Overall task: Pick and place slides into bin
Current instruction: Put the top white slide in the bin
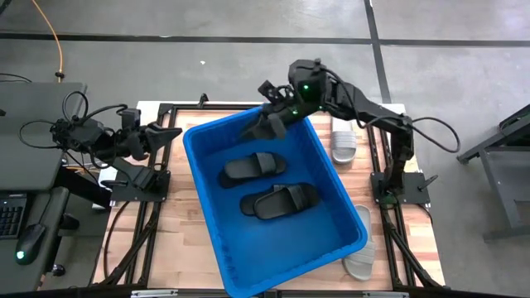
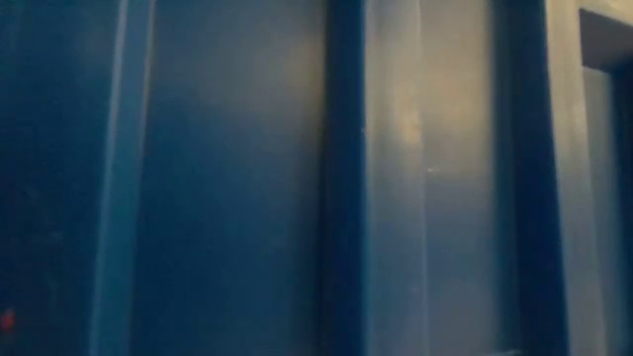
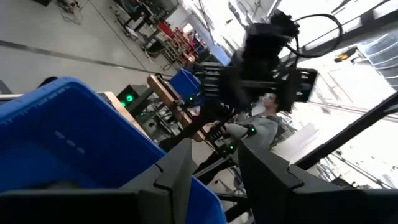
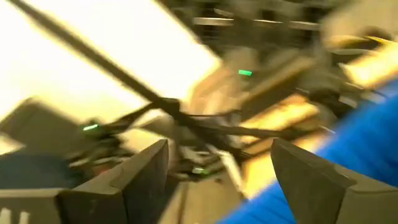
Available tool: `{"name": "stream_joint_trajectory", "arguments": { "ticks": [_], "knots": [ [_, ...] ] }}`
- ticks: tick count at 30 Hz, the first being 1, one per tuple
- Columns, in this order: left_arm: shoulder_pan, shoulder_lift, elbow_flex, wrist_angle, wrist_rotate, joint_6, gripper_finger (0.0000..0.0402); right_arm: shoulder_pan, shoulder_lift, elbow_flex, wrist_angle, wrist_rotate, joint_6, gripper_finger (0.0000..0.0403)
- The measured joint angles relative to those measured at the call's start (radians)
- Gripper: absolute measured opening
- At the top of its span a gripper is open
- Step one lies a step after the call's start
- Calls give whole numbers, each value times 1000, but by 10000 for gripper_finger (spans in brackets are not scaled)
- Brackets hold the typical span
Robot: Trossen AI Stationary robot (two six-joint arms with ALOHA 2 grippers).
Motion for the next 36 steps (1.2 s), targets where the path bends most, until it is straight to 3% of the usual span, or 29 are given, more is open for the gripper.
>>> {"name": "stream_joint_trajectory", "arguments": {
  "ticks": [4,9,13,17,20,23,26,32,36],
  "knots": [
    [0,0,0,6,-14,-1,122,40,35,-1,106,-75,-45,272],
    [0,0,0,3,-15,-8,122,82,92,-3,345,-256,-20,272],
    [0,0,0,4,-15,-8,122,82,103,-41,476,-282,-20,272],
    [0,0,0,6,-14,-9,122,48,74,-237,775,-317,89,272],
    [0,0,0,6,-14,-12,122,15,-21,-516,1227,-353,297,272],
    [0,0,0,7,-14,-12,122,-41,-154,-824,1759,-283,541,272],
    [0,0,0,8,-14,-12,122,-102,-296,-1075,2043,-164,662,272],
    [0,0,0,2,-46,-11,122,-184,-603,-1464,1888,-8,620,272],
    [0,0,0,0,-47,-3,122,-255,-839,-1673,1804,192,590,272]
  ]
}}
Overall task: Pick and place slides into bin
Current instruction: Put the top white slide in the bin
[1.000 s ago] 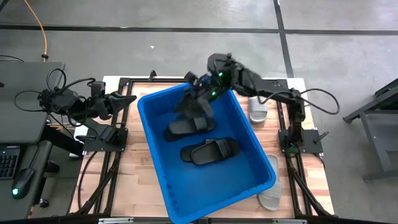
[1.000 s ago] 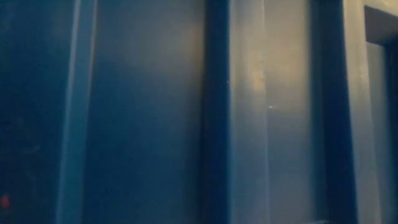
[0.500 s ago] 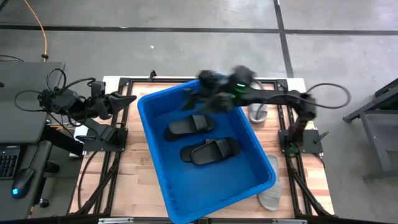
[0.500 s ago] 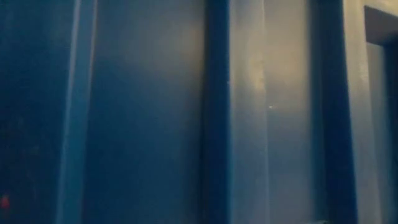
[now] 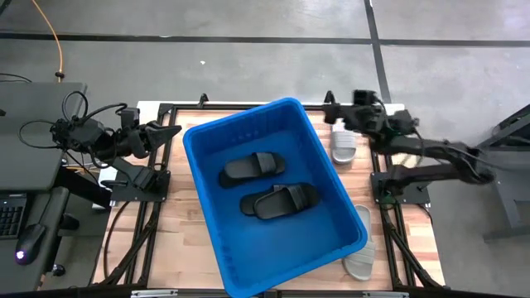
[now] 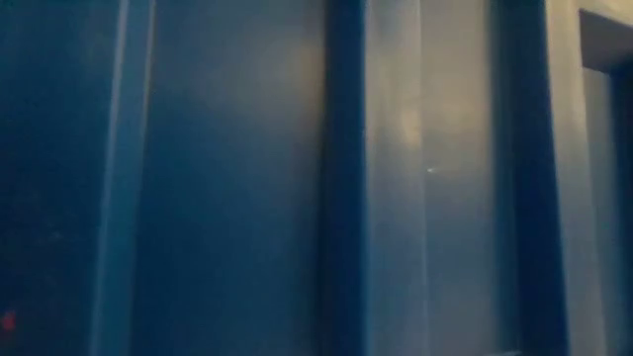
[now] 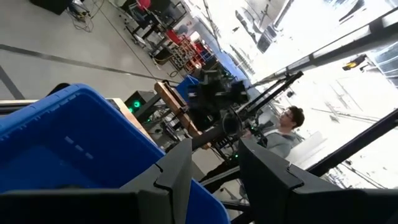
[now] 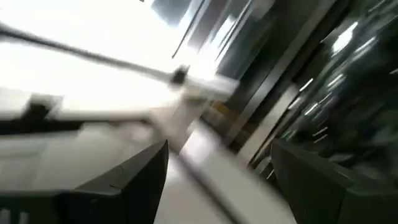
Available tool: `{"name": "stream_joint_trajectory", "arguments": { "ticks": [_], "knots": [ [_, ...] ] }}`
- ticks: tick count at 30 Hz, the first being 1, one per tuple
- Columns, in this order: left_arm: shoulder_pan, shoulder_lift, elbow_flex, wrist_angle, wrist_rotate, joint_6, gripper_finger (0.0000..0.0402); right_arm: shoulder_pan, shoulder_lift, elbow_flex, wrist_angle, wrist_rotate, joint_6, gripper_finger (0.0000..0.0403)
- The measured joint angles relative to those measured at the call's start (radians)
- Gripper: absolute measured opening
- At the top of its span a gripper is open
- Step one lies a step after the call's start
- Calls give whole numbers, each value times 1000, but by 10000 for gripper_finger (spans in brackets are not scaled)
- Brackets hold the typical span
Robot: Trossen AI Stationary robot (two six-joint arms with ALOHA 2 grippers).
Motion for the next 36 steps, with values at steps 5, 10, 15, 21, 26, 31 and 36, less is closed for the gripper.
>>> {"name": "stream_joint_trajectory", "arguments": {
  "ticks": [5,10,15,21,26,31,36],
  "knots": [
    [0,4,0,1,0,-5,122,-2,-275,-162,-292,361,-69,272],
    [0,9,0,1,0,-6,122,20,-426,-215,-532,560,-67,272],
    [0,17,0,0,0,-6,122,25,-465,-215,-652,626,-41,272],
    [0,17,0,0,-1,-5,122,54,-499,-215,-856,920,12,272],
    [0,17,0,0,-40,-3,122,103,-494,-215,-1008,1017,79,272],
    [0,18,0,-1,-102,4,122,117,-489,-214,-1036,939,78,272],
    [0,24,0,5,-155,71,122,115,-489,-214,-1120,890,94,272]
  ]
}}
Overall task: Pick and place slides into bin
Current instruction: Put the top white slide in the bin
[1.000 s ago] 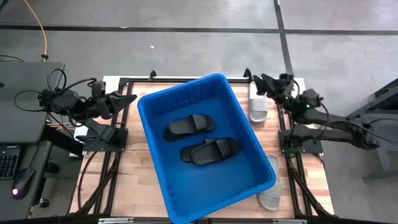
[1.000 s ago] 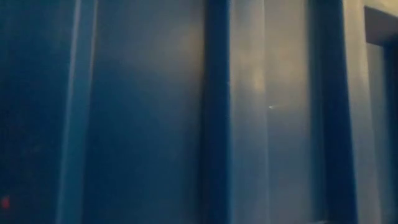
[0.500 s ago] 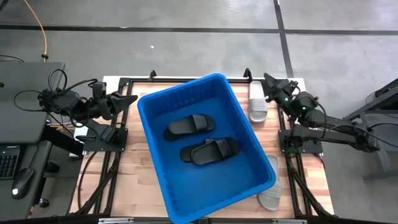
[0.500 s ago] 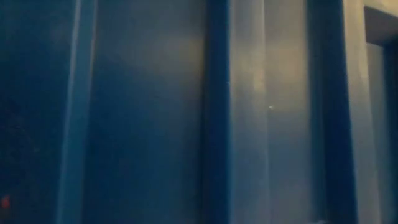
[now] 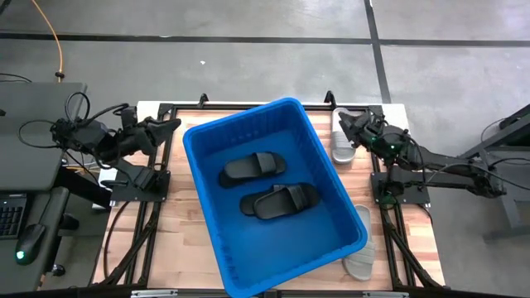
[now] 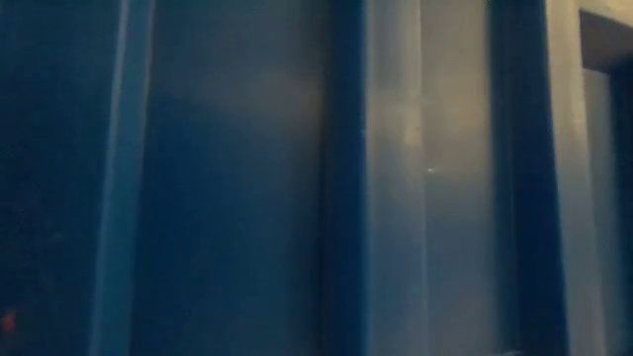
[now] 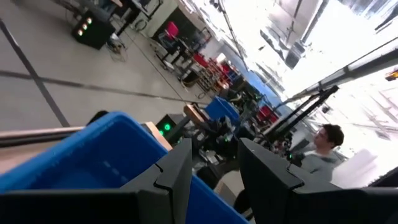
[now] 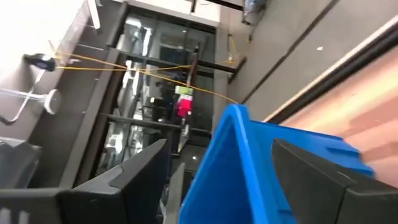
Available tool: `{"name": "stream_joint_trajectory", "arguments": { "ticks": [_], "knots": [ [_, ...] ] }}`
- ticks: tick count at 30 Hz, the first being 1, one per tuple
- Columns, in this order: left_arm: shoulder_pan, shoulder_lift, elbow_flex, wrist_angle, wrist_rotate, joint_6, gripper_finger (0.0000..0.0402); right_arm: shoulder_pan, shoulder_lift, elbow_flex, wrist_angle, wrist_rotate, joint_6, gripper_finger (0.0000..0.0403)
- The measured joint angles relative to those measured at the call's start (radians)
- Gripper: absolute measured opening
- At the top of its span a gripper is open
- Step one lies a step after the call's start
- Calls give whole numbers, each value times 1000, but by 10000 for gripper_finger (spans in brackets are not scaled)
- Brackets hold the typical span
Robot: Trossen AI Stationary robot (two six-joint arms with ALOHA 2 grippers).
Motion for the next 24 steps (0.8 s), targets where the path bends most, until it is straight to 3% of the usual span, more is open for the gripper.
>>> {"name": "stream_joint_trajectory", "arguments": {
  "ticks": [4,11,18,24],
  "knots": [
    [0,-1,0,20,-30,10,122,1,0,0,-71,10,102,272],
    [0,-3,0,27,-71,27,122,36,43,0,-284,134,357,272],
    [0,-3,0,85,-76,60,122,56,113,0,-429,138,525,272],
    [0,-3,0,85,-157,114,122,54,206,0,-595,41,665,272]
  ]
}}
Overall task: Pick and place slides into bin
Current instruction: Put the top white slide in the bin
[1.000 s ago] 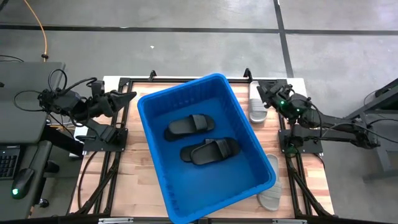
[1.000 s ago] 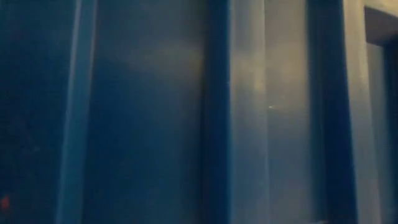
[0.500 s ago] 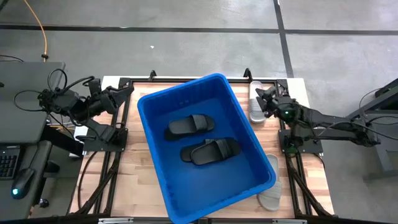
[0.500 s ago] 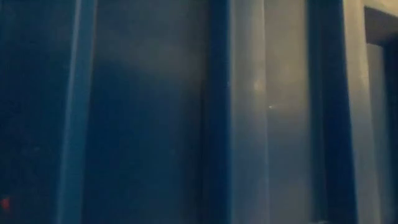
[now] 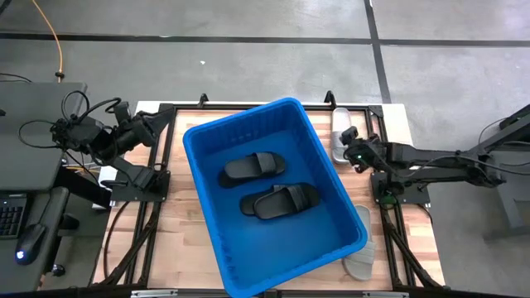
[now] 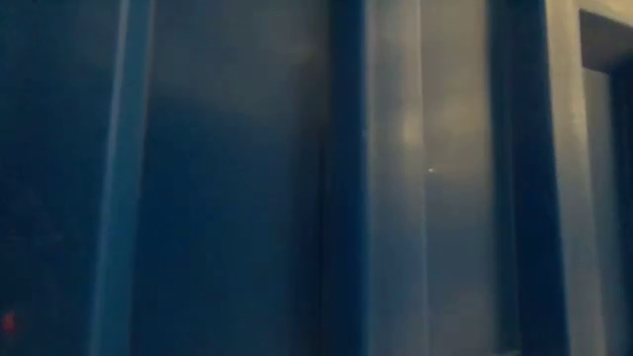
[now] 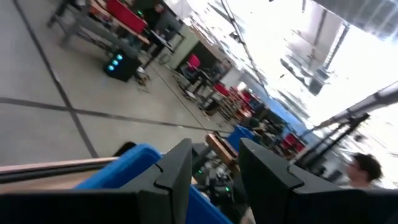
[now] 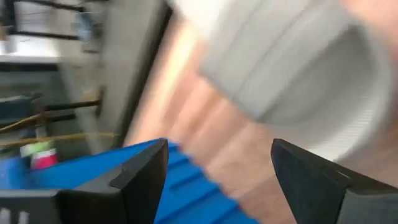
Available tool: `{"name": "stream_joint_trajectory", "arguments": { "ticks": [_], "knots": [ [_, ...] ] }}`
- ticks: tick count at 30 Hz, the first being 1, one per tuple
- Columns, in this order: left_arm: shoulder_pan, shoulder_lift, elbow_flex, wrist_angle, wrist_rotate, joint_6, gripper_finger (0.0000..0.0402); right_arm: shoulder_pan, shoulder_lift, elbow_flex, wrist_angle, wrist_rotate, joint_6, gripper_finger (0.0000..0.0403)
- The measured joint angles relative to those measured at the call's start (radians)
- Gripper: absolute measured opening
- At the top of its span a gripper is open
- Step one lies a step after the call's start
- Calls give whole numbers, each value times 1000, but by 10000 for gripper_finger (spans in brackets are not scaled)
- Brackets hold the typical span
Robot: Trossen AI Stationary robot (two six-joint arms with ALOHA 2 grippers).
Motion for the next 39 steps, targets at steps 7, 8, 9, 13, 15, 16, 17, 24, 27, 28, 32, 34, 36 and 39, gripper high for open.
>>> {"name": "stream_joint_trajectory", "arguments": {
  "ticks": [7,8,9,13,15,16,17,24,27,28,32,34,36,39],
  "knots": [
    [0,0,0,0,-47,3,122,-4,92,0,-41,37,92,272],
    [0,0,0,0,-48,3,122,-6,106,0,-61,31,100,272],
    [0,0,0,0,-51,2,122,-8,121,0,-80,20,111,272],
    [0,0,0,0,-84,0,122,-6,176,0,-80,-12,126,272],
    [0,0,0,0,-106,0,122,-6,202,0,-54,-2,104,272],
    [0,0,0,0,-114,0,122,-7,215,0,-45,7,100,272],
    [0,0,0,0,-119,0,122,-8,229,0,-35,18,99,272],
    [0,0,0,0,-118,-5,122,-19,325,0,18,81,125,272],
    [0,0,0,1,-118,-9,122,-37,362,0,42,99,106,272],
    [0,0,0,1,-118,-9,122,-44,375,0,51,105,104,272],
    [0,0,0,1,-117,-9,122,-76,413,0,96,138,101,272],
    [0,0,0,2,-117,-9,122,-90,423,0,120,161,78,269],
    [0,0,0,2,-115,-10,122,-105,428,0,143,174,48,263],
    [0,0,0,2,-114,-12,122,-131,428,0,160,192,13,239]
  ]
}}
